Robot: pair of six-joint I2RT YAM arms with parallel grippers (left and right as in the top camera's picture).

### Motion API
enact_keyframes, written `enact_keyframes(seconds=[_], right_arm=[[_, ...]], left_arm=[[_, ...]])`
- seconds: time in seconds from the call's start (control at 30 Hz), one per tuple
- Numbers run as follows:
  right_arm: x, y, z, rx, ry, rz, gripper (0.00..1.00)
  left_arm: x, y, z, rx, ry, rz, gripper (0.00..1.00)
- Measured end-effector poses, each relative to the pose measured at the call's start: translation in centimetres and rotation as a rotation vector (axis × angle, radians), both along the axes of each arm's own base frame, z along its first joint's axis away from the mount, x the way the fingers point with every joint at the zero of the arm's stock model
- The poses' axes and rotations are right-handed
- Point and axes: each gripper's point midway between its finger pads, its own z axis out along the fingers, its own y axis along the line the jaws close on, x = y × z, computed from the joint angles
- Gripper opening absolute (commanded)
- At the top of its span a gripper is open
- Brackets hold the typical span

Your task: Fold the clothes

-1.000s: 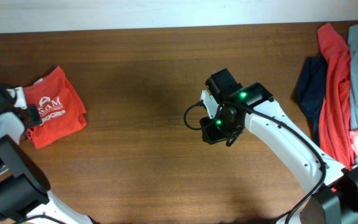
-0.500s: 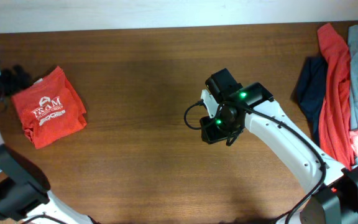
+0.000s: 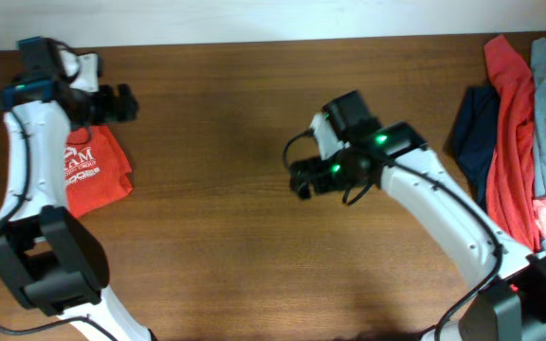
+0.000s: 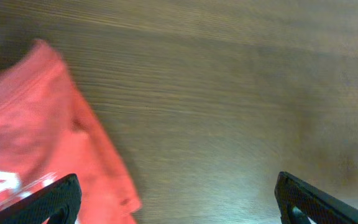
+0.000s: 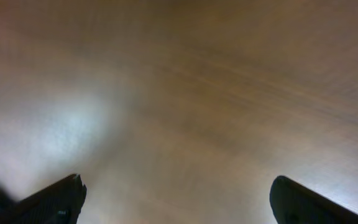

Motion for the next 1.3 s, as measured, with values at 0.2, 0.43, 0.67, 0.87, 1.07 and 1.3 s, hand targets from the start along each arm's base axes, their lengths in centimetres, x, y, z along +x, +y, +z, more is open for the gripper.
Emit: enact_keyframes(seconds=[0.2, 0.43, 0.67, 0.87, 1.07, 1.3], right_arm=[[4.2, -6.5, 0.5, 0.015, -0.055, -0.194, 0.99], [4.1, -12.3, -0.1, -0.015, 0.004, -0.318, 0.99], [2.5, -13.5, -0.6, -0.072, 0.057, -0.322, 0.99], [1.8, -14.0, 3.3, -0.079, -0.070, -0.333, 0.99], [-1.1, -14.5, 9.5, -0.056, -0.303, -0.337, 0.99], [-7.5, -14.8, 10.4, -0.033, -0.443, -0.343, 0.98]], left_arm=[[-0.4, -3.2, -0.5, 0.017, 0.038, -0.063, 0.99], [-1.9, -3.9, -1.1, 0.001, 0.107, -0.075, 0.99], [-4.3, -4.5, -1.7, -0.021, 0.205, -0.092, 0.99], [-6.1, -5.9, 1.5, 0.005, 0.141, -0.149, 0.99], [-10.5, -8.8, 9.1, 0.061, -0.084, -0.235, 0.99], [-18.7, -10.4, 12.2, 0.096, -0.292, -0.274, 0.99]])
